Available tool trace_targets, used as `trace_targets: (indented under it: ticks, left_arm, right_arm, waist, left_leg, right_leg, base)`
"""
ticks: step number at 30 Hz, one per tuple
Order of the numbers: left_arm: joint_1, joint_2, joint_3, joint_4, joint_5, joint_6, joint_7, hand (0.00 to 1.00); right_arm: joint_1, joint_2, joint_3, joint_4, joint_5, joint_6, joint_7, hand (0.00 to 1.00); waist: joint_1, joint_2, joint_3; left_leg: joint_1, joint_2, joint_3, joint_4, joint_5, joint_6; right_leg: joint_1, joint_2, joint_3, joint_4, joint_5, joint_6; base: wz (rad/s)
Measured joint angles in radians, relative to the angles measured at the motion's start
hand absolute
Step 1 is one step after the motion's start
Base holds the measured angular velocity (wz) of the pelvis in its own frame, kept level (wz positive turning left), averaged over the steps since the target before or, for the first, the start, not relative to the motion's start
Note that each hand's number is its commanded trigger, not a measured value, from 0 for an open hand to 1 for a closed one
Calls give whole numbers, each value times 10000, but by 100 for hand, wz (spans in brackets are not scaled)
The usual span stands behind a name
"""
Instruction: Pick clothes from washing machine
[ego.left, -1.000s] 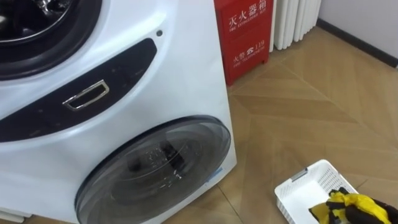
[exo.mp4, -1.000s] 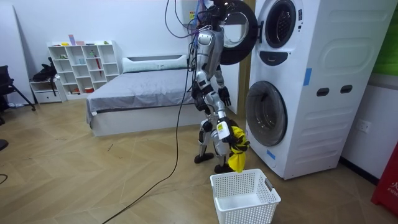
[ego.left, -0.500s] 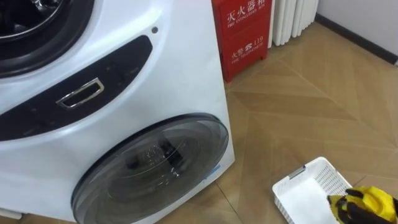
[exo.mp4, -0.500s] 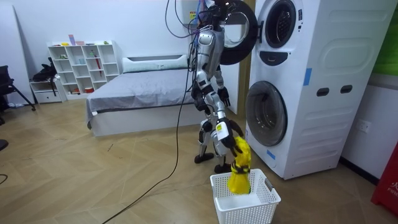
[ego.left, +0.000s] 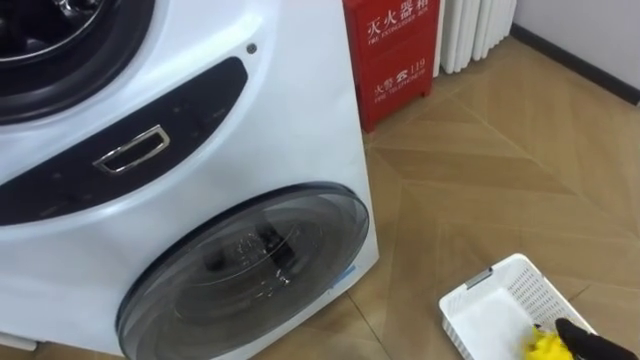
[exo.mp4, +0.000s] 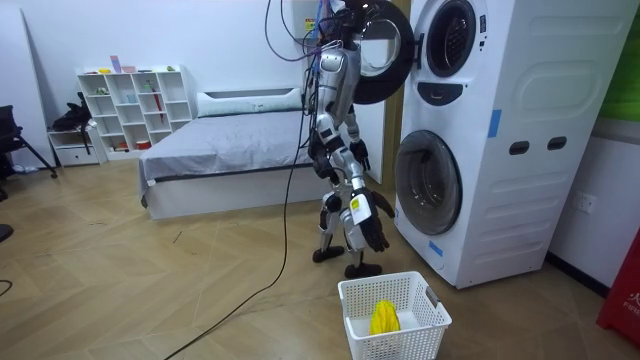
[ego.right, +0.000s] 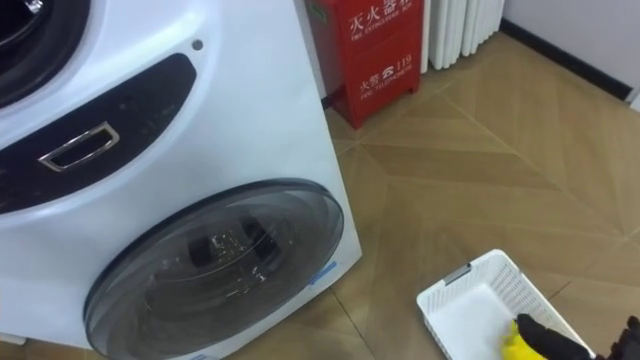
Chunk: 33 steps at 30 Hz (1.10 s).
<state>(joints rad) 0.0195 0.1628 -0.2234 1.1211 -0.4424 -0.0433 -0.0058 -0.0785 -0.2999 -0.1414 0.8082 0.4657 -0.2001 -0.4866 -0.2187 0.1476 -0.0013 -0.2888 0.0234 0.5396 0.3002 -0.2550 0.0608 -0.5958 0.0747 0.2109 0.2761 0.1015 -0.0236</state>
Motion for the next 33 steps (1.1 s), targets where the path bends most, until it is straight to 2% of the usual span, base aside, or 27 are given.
trace_targets:
  ticks: [4, 8, 12, 17, 18, 22, 25, 28, 30, 33]
  left_arm:
    - [0, 70, 50, -4, 18, -20, 15, 0]
    - [6, 176, 54, -18, 15, -20, 31, 0]
    - [6, 180, 51, -10, 30, -20, 31, 0]
    - [227, 187, 15, -22, 9, -31, 29, 0]
    - [278, 187, 15, -31, 10, -33, 29, 0]
    - [420, 211, 34, -34, 154, -108, 28, 0]
    - [457, 223, 31, -70, 466, -197, 29, 0]
    - [756, 213, 12, -237, 734, -366, 30, 0]
    - [997, 209, 40, -260, 1033, -509, 31, 0]
    - [1067, 203, 81, -281, 1230, -505, 35, 0]
  right_arm:
    - [145, 13, 6, 10, -17, -7, 10, 0]
    - [230, 18, 10, 18, 48, -5, 17, 0]
    - [284, 59, 9, 16, 2, -4, 34, 0]
    - [444, 70, 120, 67, 3, -34, 8, 0]
    - [569, 84, 125, 70, 7, -55, 13, 0]
    - [775, 100, 320, 700, 18, -129, 144, 0]
    - [1125, 161, 533, 913, 27, -170, 347, 0]
    - [1263, 215, 1106, 1775, 20, -203, 838, 0]
    - [1475, 321, 1328, 2254, 41, -165, 1235, 0]
    - [1785, 464, 1489, 2395, 127, -80, 1593, 0]
  waist:
    - [14, -62, 7]
    - [2, -256, 20]
    - [-171, -442, 15]
    - [-177, -524, 44]
    - [-148, -500, 26]
    - [-10, -542, 49]
    - [86, -536, 47]
    - [108, -576, 64]
    - [297, -639, 41]
    - [454, -686, 33]
  left_leg:
    - [51, -14, -158, -5, 9, -15]
    - [59, -15, -250, 21, 11, -16]
    - [34, 11, -491, 72, 36, 29]
    - [212, 100, -537, 44, 76, 82]
    - [272, 108, -600, 43, 87, 48]
    - [573, 164, -704, -25, 116, -76]
    - [842, 130, -897, -239, 184, -184]
    - [1479, 108, -1318, -633, 275, -321]
    - [1989, 166, -1477, -931, 306, -387]
    - [2279, 138, -1875, -1152, 370, -494]
  right_leg:
    - [106, -17, -72, 30, -31, -45]
    - [153, -32, -106, 5, -41, -54]
    - [302, -54, -229, -200, -55, -35]
    - [607, -56, -391, -401, -55, -35]
    - [666, -83, -492, -394, -55, -35]
    - [1000, -132, -805, -432, -98, -95]
    - [1242, -249, -1135, -382, -189, -219]
    - [1892, -260, -1392, -479, -401, -283]
    - [2384, -213, -1597, -611, -553, -355]
    - [2698, -239, -1886, -583, -758, -388]
  base:
    - [10]
    - [3]
    - [10]
    - [2]
    - [7]
    - [11]
    - [27]
    - [32]
    - [18]
    - [30]
